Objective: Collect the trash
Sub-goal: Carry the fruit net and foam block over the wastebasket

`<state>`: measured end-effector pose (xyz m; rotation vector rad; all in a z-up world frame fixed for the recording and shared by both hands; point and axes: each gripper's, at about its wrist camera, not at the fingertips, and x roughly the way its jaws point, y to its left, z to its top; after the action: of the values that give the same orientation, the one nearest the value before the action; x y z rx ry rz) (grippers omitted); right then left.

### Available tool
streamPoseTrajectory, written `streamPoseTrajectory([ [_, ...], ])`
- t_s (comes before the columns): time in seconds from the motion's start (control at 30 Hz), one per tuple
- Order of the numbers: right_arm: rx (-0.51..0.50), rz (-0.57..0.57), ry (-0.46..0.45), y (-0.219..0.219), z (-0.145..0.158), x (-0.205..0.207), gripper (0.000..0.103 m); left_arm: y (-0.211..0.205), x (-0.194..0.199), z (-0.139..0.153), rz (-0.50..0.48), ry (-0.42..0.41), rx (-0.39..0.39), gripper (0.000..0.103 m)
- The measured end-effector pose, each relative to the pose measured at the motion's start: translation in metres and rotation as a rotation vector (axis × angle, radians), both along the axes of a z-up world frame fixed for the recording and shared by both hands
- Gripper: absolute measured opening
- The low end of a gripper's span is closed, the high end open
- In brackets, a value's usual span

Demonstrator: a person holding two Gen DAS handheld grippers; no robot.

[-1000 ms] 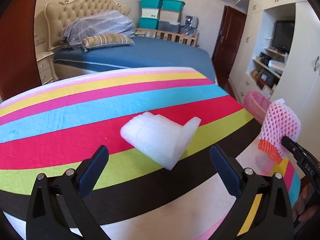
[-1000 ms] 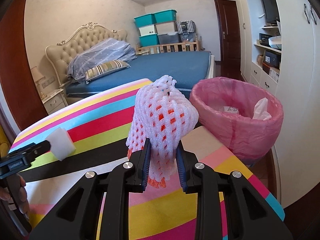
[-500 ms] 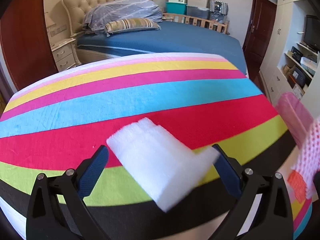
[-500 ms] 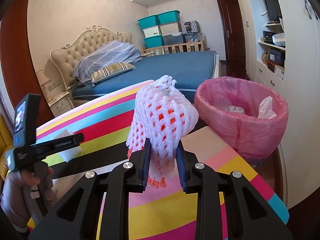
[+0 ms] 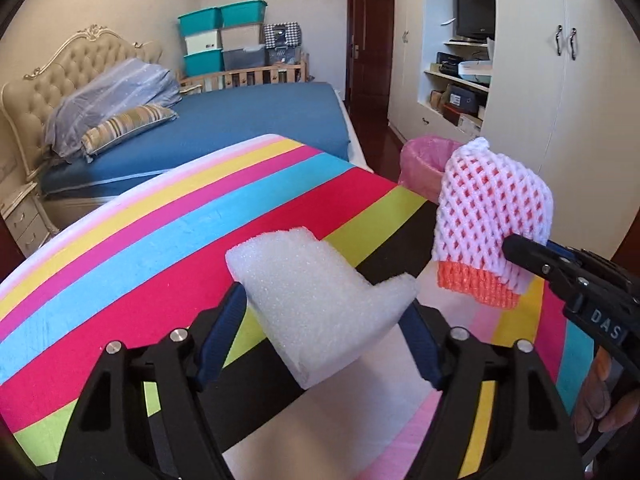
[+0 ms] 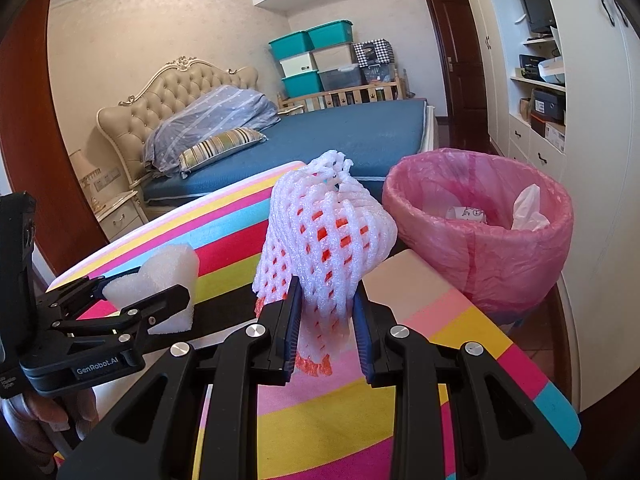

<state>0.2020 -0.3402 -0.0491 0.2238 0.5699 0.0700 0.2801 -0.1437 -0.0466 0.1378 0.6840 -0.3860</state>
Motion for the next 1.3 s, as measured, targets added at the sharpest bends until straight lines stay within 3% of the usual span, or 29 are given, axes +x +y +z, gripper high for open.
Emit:
streamPoseTrajectory([
  [0.13,0.001,0.004,0.005,0.002,0.000,0.000,0.028,0.008,0.008,-0.007,0.074,0.020,0.026,0.089],
  [0.43,0.000,0.005,0.007,0.003,0.000,0.000,0.028,0.029,0.008,-0.016,0.182,0.072,0.002,0.094],
  [0.5,0.000,0.005,0.007,0.003,0.000,0.000,0.028,0.029,0.002,-0.015,0.196,0.050,0.013,0.092],
  [0.9,-0.005,0.009,0.010,0.002,-0.001,0.002,0.028,0.013,-0.008,-0.020,0.096,0.068,0.000,0.055],
  [1.3,-0.005,0.019,0.000,0.002,-0.001,0.002,0.028,0.009,-0.019,-0.009,0.102,0.026,0.003,0.054],
])
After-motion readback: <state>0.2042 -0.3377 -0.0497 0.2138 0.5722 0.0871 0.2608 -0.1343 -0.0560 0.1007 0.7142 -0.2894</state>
